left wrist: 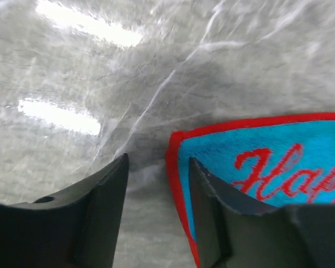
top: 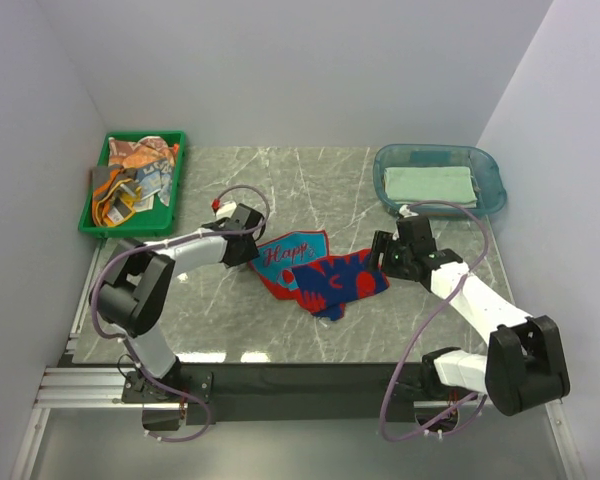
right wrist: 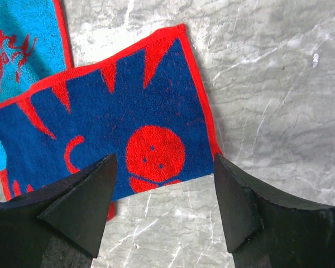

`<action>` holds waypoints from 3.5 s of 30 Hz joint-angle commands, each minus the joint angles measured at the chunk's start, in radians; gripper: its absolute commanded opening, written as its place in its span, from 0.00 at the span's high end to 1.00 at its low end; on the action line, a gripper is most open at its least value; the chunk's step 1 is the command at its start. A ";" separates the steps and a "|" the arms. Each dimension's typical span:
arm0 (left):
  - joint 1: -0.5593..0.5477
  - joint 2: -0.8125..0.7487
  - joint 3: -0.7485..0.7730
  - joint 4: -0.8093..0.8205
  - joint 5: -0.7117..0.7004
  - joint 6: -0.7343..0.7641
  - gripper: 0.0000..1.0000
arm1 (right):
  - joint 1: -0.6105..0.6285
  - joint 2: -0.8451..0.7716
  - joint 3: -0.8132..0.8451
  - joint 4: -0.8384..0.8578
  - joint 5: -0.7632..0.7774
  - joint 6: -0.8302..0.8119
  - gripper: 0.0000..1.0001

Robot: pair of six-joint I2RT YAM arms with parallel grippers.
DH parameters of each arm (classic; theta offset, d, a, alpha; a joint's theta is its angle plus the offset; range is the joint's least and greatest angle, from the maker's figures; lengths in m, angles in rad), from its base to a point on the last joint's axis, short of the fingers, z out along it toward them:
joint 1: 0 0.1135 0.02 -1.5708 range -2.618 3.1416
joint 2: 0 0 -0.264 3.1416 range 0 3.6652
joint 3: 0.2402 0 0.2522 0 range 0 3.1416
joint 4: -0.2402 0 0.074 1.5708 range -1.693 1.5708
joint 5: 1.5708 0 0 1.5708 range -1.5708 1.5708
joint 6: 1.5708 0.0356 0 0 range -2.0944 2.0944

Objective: Fold and stack the towels
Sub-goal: Flatten out the crumpled towel

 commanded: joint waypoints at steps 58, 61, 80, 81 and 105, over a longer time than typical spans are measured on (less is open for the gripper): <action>0.342 -0.069 -0.115 0.127 0.151 -0.046 0.99 | 0.152 0.699 0.706 -0.073 0.167 -0.239 0.36; 0.342 -0.069 -0.114 0.127 0.154 -0.046 0.99 | 0.168 0.750 0.726 -0.092 0.175 -0.228 0.36; 0.343 -0.055 -0.095 0.113 0.148 -0.041 0.99 | 0.185 0.819 0.752 -0.110 0.182 -0.223 1.00; 0.343 -0.043 -0.086 0.105 0.148 -0.043 0.99 | 0.185 0.801 0.763 -0.113 0.204 -0.251 1.00; 0.509 -0.013 0.141 0.012 0.254 -0.067 0.99 | 0.220 -0.377 0.044 -0.176 -0.544 -0.190 0.88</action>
